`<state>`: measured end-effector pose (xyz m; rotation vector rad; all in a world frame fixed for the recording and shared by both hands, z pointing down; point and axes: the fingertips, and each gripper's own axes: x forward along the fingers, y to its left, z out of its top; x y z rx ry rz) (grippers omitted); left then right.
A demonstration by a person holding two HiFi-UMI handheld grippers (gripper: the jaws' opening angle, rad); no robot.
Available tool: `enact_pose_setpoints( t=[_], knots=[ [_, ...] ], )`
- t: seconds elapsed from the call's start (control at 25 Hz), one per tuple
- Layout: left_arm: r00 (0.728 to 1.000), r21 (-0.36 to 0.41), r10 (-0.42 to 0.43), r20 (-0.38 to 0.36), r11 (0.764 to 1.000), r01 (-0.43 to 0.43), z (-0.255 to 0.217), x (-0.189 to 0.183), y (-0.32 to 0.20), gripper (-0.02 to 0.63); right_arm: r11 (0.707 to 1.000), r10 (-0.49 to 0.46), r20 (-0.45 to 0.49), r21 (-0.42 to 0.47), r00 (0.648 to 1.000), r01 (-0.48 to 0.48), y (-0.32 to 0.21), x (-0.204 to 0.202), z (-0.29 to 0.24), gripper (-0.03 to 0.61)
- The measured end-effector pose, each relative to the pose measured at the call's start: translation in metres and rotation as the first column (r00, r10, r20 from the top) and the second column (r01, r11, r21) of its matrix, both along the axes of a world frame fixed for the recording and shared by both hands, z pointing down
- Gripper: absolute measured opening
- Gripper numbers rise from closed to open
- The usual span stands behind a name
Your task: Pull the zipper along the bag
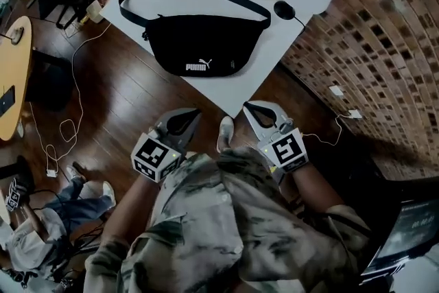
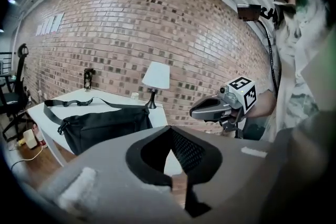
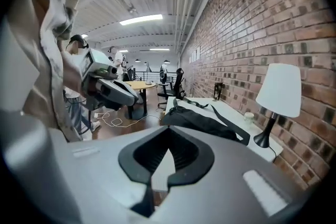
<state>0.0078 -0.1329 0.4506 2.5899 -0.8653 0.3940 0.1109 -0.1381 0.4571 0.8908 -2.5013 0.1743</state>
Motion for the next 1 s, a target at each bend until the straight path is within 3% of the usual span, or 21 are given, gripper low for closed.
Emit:
enact_pose_setpoints(
  t=[0.32,0.36,0.4,0.52,0.8,1.0],
  knots=[
    [0.994,-0.086,-0.03,0.102,0.996,0.039,0.061,0.039,-0.093,0.002,0.997,-0.07,-0.04,-0.04,0.997,0.068,-0.091,0.008,0.056,0.006],
    [0.992,-0.087,-0.019,0.127,0.996,0.03,0.07,0.041,-0.102,0.018,0.996,-0.074,-0.051,-0.044,0.996,0.072,-0.1,0.007,0.065,0.008],
    [0.989,-0.093,-0.006,0.148,0.996,0.02,0.08,0.044,-0.111,0.089,0.996,-0.075,-0.062,-0.053,0.995,0.071,-0.109,0.005,0.075,0.008],
    [0.978,-0.12,0.039,0.204,0.993,-0.015,0.109,0.055,-0.133,0.106,0.994,-0.061,-0.104,-0.096,0.993,0.051,-0.132,0.001,0.102,0.008],
    [0.899,-0.128,0.137,0.415,0.988,-0.091,0.166,0.077,-0.175,0.106,0.983,0.006,-0.139,-0.181,0.99,-0.031,-0.173,-0.012,0.146,0.007],
    [0.858,-0.181,0.178,0.482,0.978,-0.102,0.198,0.081,-0.186,0.107,0.967,0.032,-0.197,-0.241,0.98,-0.081,-0.185,-0.007,0.18,0.006]
  ],
)
